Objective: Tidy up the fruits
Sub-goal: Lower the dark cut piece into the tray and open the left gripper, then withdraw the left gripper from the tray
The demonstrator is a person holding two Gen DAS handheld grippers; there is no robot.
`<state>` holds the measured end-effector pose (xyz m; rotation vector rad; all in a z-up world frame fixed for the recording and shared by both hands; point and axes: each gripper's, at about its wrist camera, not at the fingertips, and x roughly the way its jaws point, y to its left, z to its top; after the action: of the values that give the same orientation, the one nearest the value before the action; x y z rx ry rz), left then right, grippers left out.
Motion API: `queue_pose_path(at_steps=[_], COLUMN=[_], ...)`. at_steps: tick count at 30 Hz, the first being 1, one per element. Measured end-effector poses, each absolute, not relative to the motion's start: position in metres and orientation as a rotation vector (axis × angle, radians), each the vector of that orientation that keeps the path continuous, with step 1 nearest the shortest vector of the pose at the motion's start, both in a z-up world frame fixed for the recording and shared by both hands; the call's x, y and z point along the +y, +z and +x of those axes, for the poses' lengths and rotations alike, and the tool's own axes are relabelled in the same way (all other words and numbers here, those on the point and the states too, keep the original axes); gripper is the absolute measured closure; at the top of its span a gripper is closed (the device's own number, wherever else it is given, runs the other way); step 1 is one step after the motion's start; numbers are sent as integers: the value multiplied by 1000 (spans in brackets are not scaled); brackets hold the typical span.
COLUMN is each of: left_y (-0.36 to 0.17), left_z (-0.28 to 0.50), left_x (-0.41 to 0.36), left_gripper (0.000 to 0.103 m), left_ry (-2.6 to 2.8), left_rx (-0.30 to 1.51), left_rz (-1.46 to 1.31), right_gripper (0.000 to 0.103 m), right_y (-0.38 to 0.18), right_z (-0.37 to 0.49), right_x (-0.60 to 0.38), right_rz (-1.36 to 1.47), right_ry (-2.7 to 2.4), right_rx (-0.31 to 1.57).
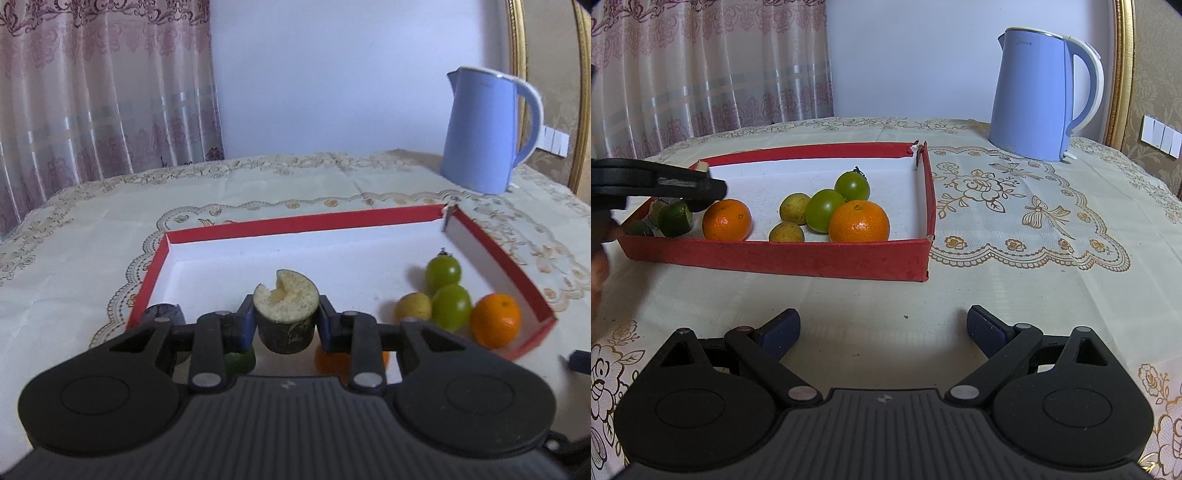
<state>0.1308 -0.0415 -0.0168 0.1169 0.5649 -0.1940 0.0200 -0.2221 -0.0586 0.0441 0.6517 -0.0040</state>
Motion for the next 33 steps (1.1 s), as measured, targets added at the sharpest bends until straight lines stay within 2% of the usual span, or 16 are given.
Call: queue_pose_path(at_steps=[17,20,25,33], left_y=[-28,-26,-21,-11], left_z=[167,163,148,111], left_x=[-41,-41,-40,-32], left_gripper=[71,61,32,18], left_ry=[-151,-160,-156,-147], left_rx=[612,604,569,523], left_rz=[96,97,104,116], right_gripper=[5,5,5,5], right_y=[-59,-59,-59,-58], right_z=[20,20,20,20], right_x=[-221,-221,-221,-221], right_rz=[43,43,43,42], right_ry=[-5,-5,-5,-5], right_rx=[652,652,652,652])
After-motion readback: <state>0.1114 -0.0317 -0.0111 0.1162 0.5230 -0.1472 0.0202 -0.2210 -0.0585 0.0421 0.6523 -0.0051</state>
